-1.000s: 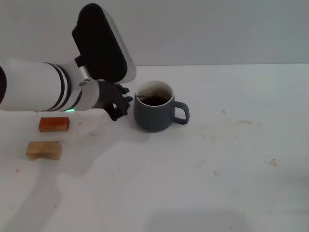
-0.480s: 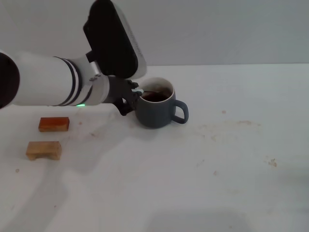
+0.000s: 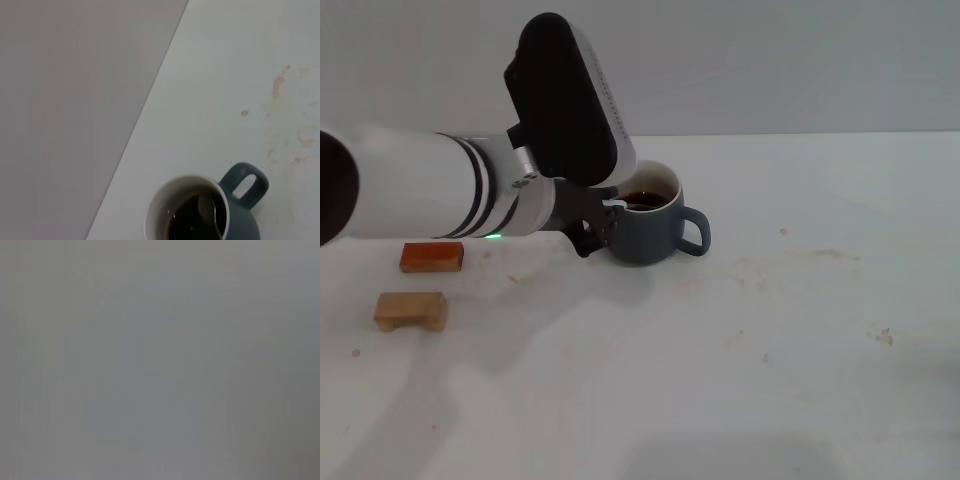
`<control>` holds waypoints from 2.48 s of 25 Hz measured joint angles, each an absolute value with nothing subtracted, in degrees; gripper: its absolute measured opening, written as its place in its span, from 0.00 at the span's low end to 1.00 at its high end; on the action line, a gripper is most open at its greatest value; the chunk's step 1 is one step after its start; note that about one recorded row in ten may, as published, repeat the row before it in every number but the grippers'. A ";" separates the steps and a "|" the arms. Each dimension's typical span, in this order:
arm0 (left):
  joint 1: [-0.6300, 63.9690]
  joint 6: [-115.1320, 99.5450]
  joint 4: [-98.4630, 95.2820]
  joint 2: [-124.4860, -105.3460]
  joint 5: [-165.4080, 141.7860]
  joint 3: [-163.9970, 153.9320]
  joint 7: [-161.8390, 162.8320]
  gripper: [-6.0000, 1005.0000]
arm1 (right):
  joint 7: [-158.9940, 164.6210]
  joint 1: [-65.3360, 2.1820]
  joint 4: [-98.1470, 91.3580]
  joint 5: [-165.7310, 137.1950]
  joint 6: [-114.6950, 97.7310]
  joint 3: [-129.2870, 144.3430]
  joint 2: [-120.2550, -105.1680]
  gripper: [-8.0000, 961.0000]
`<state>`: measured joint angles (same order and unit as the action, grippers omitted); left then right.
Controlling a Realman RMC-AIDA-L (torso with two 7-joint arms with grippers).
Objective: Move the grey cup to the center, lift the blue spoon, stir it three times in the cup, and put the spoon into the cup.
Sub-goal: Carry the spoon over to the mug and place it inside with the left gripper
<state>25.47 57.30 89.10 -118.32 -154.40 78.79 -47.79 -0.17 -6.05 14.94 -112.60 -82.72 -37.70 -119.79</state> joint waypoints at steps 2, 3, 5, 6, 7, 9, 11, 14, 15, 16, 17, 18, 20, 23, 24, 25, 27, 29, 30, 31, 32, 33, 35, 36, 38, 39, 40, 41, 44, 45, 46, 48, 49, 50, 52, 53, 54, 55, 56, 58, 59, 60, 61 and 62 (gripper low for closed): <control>24.58 57.66 90.12 -118.27 -154.57 78.91 -47.76 0.14 | -0.17 -6.06 14.94 -112.60 -82.71 -37.70 -119.80 0.01; 24.17 57.80 90.48 -118.19 -154.66 79.09 -47.76 0.14 | -0.17 -6.06 14.95 -112.61 -82.71 -37.67 -119.79 0.01; 23.75 57.94 90.79 -118.13 -154.67 79.42 -47.75 0.14 | -0.17 -6.10 14.99 -112.63 -82.70 -37.63 -119.79 0.01; 23.54 57.98 90.86 -118.09 -154.68 79.62 -47.74 0.14 | -0.17 -6.16 15.00 -112.63 -82.70 -37.61 -119.80 0.01; 23.40 57.99 90.88 -118.07 -154.69 79.84 -47.74 0.14 | -0.17 -6.33 15.02 -112.64 -82.70 -37.33 -119.80 0.01; 23.17 57.99 90.88 -118.05 -154.71 80.21 -47.73 0.14 | -0.17 -6.45 15.03 -112.59 -82.70 -36.89 -119.79 0.01; 23.06 57.90 90.87 -118.03 -154.75 80.51 -47.73 0.14 | -0.17 -6.49 15.03 -112.54 -82.70 -36.74 -119.79 0.01; 23.38 57.67 90.22 -118.03 -154.77 81.38 -47.92 0.14 | -0.17 -6.57 15.03 -112.41 -82.70 -36.44 -119.79 0.01; 23.56 57.59 89.98 -118.03 -154.78 81.56 -48.00 0.14 | -0.17 -6.58 15.03 -112.39 -82.70 -36.39 -119.79 0.01; 23.83 57.48 89.63 -118.03 -154.78 81.79 -48.08 0.14 | -0.17 -6.59 15.03 -112.37 -82.70 -36.37 -119.79 0.01; 24.09 57.37 89.35 -118.03 -154.79 81.89 -48.12 0.14 | -0.17 -6.59 15.03 -112.36 -82.70 -36.37 -119.80 0.01; 24.09 57.37 89.35 -118.03 -154.79 81.89 -48.12 0.14 | -0.17 -6.59 15.03 -112.35 -82.70 -36.37 -119.79 0.01; 25.00 56.93 88.49 -118.03 -154.79 81.95 -48.25 0.14 | -0.17 -6.58 15.03 -112.33 -82.70 -36.37 -119.79 0.01; 25.97 56.52 87.50 -118.07 -154.79 81.85 -48.30 0.14 | -0.17 -6.49 15.10 -112.32 -82.70 -36.37 -119.79 0.01; 26.63 56.06 86.79 -118.15 -154.78 81.66 -48.31 0.14 | -0.17 -6.43 15.11 -112.31 -82.71 -36.38 -119.79 0.01; 26.63 56.06 86.79 -118.15 -154.78 81.66 -48.31 0.14 | -0.17 -6.43 15.11 -112.31 -82.71 -36.38 -119.79 0.01; 27.26 55.71 86.14 -118.20 -154.78 81.47 -48.32 0.14 | -0.17 -6.36 15.12 -112.31 -82.70 -36.39 -119.79 0.01; 27.55 55.64 85.86 -118.24 -154.76 81.34 -48.33 0.14 | -0.17 -6.34 15.12 -112.31 -82.71 -36.39 -119.80 0.01; 27.77 55.63 85.70 -118.26 -154.68 81.04 -48.33 0.14 | -0.17 -6.34 15.12 -112.31 -82.71 -36.39 -119.80 0.01; 27.77 55.63 85.70 -118.26 -154.68 81.04 -48.33 0.14 | -0.17 -6.31 15.12 -112.31 -82.71 -36.39 -119.79 0.01; 27.77 55.63 85.70 -118.26 -154.68 81.04 -48.33 0.14 | -0.17 -6.28 15.12 -112.31 -82.71 -36.39 -119.80 0.01; 27.82 55.66 86.25 -118.31 -154.53 79.65 -48.34 0.14 | -0.17 -6.26 15.12 -112.31 -82.71 -36.39 -119.79 0.01; 27.44 56.10 87.30 -118.30 -154.65 78.53 -48.20 0.14 | -0.17 -6.26 15.12 -112.31 -82.71 -36.35 -119.79 0.01; 27.16 56.35 87.84 -118.29 -154.68 78.15 -48.10 0.14 | -0.17 -6.25 15.12 -112.31 -82.71 -36.33 -119.79 0.01; 26.37 56.74 88.92 -118.24 -154.72 77.72 -47.99 0.14 | -0.17 -6.24 15.12 -112.31 -82.71 -36.31 -119.80 0.01; 25.98 56.84 89.39 -118.21 -154.71 77.67 -47.98 0.14 | -0.17 -6.24 15.11 -112.32 -82.71 -36.28 -119.80 0.01; 25.47 56.96 89.88 -118.15 -154.82 77.70 -47.97 0.14 | -0.17 -6.24 15.12 -112.33 -82.71 -36.26 -119.79 0.01; 25.11 57.12 90.20 -118.12 -155.14 77.87 -47.97 0.14 | -0.17 -6.27 15.12 -112.36 -82.71 -36.24 -119.79 0.01; 24.06 58.02 90.92 -118.11 -156.57 78.68 -47.79 0.14 | -0.17 -6.39 15.14 -112.57 -82.71 -36.22 -119.79 0.01; 23.61 58.17 91.30 -118.12 -157.02 78.76 -47.76 0.14 | -0.17 -6.39 15.14 -112.57 -82.71 -36.22 -119.79 0.01; 23.20 58.27 91.63 -118.14 -157.44 78.77 -47.74 0.14 | -0.17 -6.39 15.22 -112.61 -82.71 -36.21 -119.80 0.01; 22.86 58.30 91.87 -118.14 -157.80 78.80 -47.64 0.14 | -0.17 -6.40 15.41 -112.64 -82.71 -36.21 -119.79 0.01; 22.67 58.31 92.05 -118.14 -158.08 78.82 -47.53 0.14 | -0.17 -6.39 15.52 -112.68 -82.71 -36.21 -119.79 0.01; 22.26 58.31 92.33 -118.08 -158.63 79.03 -47.19 0.14 | -0.17 -6.39 15.52 -112.68 -82.71 -36.21 -119.79 0.01; 22.17 58.15 92.18 -118.01 -158.83 79.78 -46.95 0.14 | -0.17 -6.36 15.62 -112.73 -82.71 -36.21 -119.80 0.01; 22.24 57.99 91.89 -118.01 -158.86 80.19 -46.94 0.14 | -0.17 -6.36 15.62 -112.73 -82.71 -36.21 -119.80 0.01; 22.74 57.45 90.79 -118.06 -158.92 81.36 -46.93 0.14 | -0.17 -6.33 15.65 -112.73 -82.71 -36.20 -119.79 0.01; 22.74 57.45 90.79 -118.06 -158.92 81.36 -46.93 0.14 | -0.17 -6.30 15.67 -112.74 -82.71 -36.18 -119.79 0.01; 22.96 57.19 90.41 -118.06 -158.91 81.62 -46.93 0.14 | -0.17 -6.24 15.69 -112.75 -82.71 -36.13 -119.77 0.01; 23.14 56.34 89.89 -118.11 -158.90 81.74 -46.93 0.16 | -0.17 -6.19 15.71 -112.76 -82.77 -36.00 -119.76 0.01; 23.14 55.82 89.67 -118.14 -158.87 81.68 -46.94 0.17 | -0.17 -6.15 15.72 -112.75 -82.86 -35.68 -119.75 0.01; 23.15 55.49 89.46 -118.16 -158.83 81.58 -46.96 0.17 | -0.17 -6.15 15.72 -112.75 -82.86 -35.68 -119.75 0.01; 23.18 55.40 89.31 -118.18 -158.80 81.50 -46.96 0.18 | -0.17 -6.13 15.73 -112.71 -82.93 -35.48 -119.74 0.01; 23.37 55.42 88.89 -118.19 -158.70 81.22 -46.97 0.19 | -0.17 -6.10 15.74 -112.62 -83.01 -35.25 -119.73 0.01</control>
<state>23.37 55.42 88.89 -118.19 -158.70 81.22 -46.97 -0.17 -6.10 15.74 -112.62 -83.01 -35.25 -119.73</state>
